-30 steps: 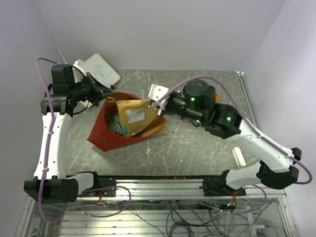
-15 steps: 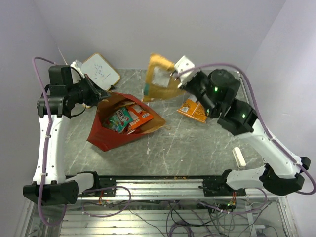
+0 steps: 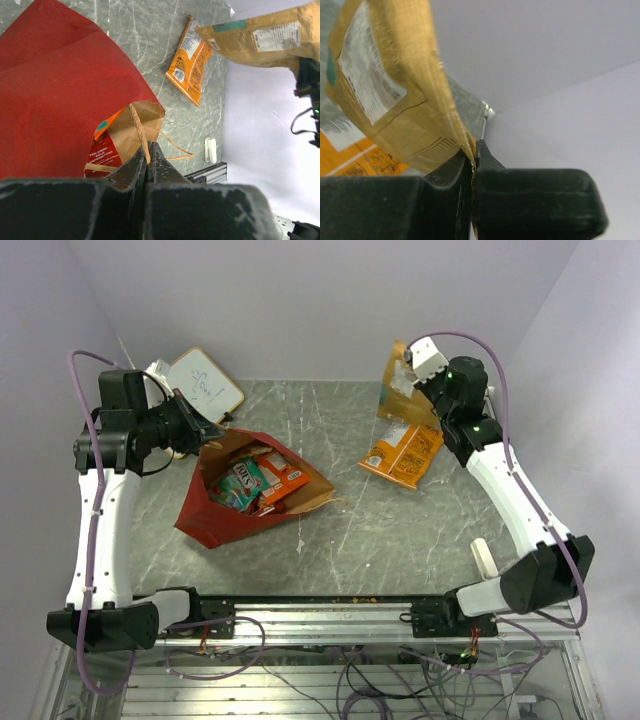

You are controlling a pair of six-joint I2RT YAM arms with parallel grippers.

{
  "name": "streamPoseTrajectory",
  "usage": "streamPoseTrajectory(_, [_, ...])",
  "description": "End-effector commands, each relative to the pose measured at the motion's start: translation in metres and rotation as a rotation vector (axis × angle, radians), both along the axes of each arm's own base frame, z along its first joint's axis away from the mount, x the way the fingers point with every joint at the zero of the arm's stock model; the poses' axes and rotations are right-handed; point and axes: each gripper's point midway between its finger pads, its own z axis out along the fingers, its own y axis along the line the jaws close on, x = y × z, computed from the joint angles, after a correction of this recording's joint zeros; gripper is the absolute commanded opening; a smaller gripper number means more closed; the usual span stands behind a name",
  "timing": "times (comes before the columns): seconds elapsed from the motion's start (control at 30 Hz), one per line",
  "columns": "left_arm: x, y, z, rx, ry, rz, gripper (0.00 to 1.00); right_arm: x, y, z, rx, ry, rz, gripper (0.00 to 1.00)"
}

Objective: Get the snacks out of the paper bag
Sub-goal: Place the snack at the center of the board.

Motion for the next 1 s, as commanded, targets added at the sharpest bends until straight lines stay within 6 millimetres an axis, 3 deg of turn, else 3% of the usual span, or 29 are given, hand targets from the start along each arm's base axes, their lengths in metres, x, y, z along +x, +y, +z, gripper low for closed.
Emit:
streamPoseTrajectory(0.0, [0.000, -0.005, 0.016, -0.008, -0.050, -0.043, 0.07, 0.027, -0.026, 0.006, 0.012, -0.088, -0.003, 0.00])
streamPoseTrajectory(0.13, [0.001, -0.006, 0.015, -0.010, -0.050, -0.042, 0.07, 0.042, -0.042, -0.016, -0.032, -0.067, -0.006, 0.00])
streamPoseTrajectory(0.3, [0.000, -0.005, 0.014, -0.007, -0.050, -0.032, 0.07, 0.060, -0.065, -0.022, -0.008, -0.073, -0.043, 0.00])
streamPoseTrajectory(0.53, [0.000, -0.005, 0.022, -0.024, -0.059, -0.019, 0.07, 0.076, -0.065, -0.044, 0.013, -0.030, -0.045, 0.00])
streamPoseTrajectory(0.73, [-0.003, -0.008, 0.017, -0.052, -0.041, -0.019, 0.07, 0.055, -0.060, -0.083, 0.077, 0.065, -0.043, 0.00])
streamPoseTrajectory(0.97, [-0.006, -0.009, 0.013, -0.069, -0.037, -0.007, 0.07, -0.006, -0.032, -0.133, 0.264, 0.176, 0.044, 0.00])
